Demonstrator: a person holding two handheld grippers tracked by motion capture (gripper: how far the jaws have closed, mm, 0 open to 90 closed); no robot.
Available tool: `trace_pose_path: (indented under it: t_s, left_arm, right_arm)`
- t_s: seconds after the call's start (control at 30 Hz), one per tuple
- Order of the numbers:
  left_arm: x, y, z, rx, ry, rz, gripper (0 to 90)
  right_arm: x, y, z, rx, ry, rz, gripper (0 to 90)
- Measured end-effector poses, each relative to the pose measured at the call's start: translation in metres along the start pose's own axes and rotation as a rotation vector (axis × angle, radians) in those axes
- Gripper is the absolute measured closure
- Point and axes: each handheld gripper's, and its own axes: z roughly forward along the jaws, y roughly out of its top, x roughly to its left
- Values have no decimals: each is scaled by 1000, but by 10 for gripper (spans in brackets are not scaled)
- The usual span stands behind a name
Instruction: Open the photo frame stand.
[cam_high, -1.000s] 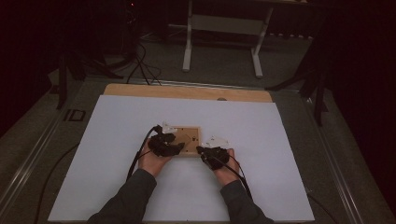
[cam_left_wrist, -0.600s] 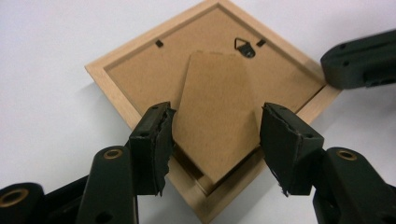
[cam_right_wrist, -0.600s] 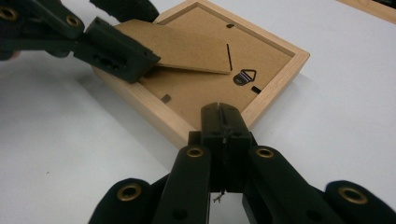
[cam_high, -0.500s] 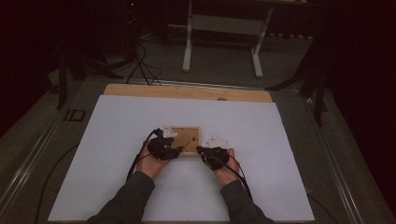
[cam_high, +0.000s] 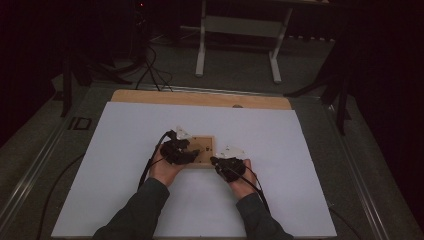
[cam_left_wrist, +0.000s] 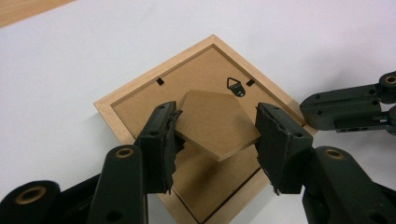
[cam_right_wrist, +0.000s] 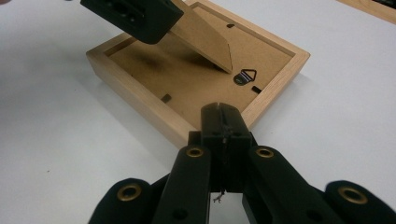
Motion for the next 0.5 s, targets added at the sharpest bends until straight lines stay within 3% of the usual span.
trace_pose_path:
  t_s: [0.23, 0.5]
  left_arm:
    - [6, -1, 3, 23, -42, -49, 488]
    - [7, -2, 8, 58, -66, -68, 442]
  right_arm:
    - [0, 0, 0, 0, -1, -1, 899]
    - [0, 0, 0, -1, 0, 1, 898]
